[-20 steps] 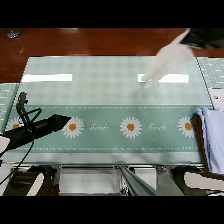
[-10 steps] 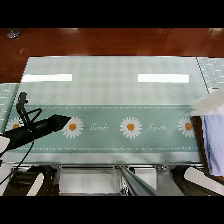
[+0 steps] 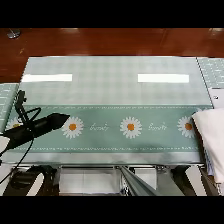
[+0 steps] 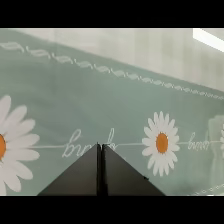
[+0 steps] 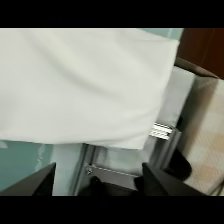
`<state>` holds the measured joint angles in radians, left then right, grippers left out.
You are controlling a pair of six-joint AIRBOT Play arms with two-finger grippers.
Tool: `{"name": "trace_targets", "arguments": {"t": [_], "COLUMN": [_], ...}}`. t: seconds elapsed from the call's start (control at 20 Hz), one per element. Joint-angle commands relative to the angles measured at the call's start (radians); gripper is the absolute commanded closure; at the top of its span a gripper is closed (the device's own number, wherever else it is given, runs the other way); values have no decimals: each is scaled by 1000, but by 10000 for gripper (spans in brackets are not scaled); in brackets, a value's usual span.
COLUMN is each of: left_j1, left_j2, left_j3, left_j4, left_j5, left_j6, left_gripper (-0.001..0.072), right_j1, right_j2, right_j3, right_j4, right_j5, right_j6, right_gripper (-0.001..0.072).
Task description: Fold the shirts.
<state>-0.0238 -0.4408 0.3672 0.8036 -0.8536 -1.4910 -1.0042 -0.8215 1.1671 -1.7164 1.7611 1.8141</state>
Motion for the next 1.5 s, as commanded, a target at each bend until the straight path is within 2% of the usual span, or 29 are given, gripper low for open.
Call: {"name": "trace_targets", "arguments": {"t": [0.0,0.05,0.1,0.15,0.2,0.25,0.3,0.35,0.4,0.45,0.55,0.6,0.65,0.8,1.45], "left_j1": [40,75,106,119,109,83,41,-13,-66,-120,-193,-212,-214,-199,-176], "left_j2": [-31,-66,-123,-196,-278,-366,-455,-535,-594,-645,-710,-739,-761,-795,-819], "left_j3": [73,146,250,380,523,679,843,984,1078,1125,1085,1020,945,808,808], "left_j4": [1,0,0,-1,0,0,17,95,209,348,563,626,642,644,644], "left_j5": [59,58,58,51,18,-34,-91,-125,-153,-183,-253,-277,-281,-254,-228], "left_j6": [92,96,96,110,156,207,243,236,172,88,-45,-107,-140,-150,-149], "left_gripper": [677,677,677,678,678,678,679,679,679,679,678,678,678,677,676], "right_j1": [8,50,103,188,310,442,592,728,853,981,1168,1219,1245,1242,1241], "right_j2": [-7,-56,-114,-184,-252,-312,-372,-418,-454,-494,-576,-613,-645,-697,-706], "right_j3": [0,68,132,201,270,338,407,448,457,440,355,313,278,232,232], "right_j4": [290,434,612,808,954,1003,982,919,802,602,191,72,16,5,-3], "right_j5": [-229,-277,-317,-366,-417,-455,-477,-484,-491,-486,-491,-488,-487,-489,-474], "right_j6": [-5,32,21,-27,-102,-151,-210,-261,-270,-229,-63,-33,-19,14,22], "right_gripper": [95,172,336,571,692,692,692,692,692,692,694,694,694,693,693]}}
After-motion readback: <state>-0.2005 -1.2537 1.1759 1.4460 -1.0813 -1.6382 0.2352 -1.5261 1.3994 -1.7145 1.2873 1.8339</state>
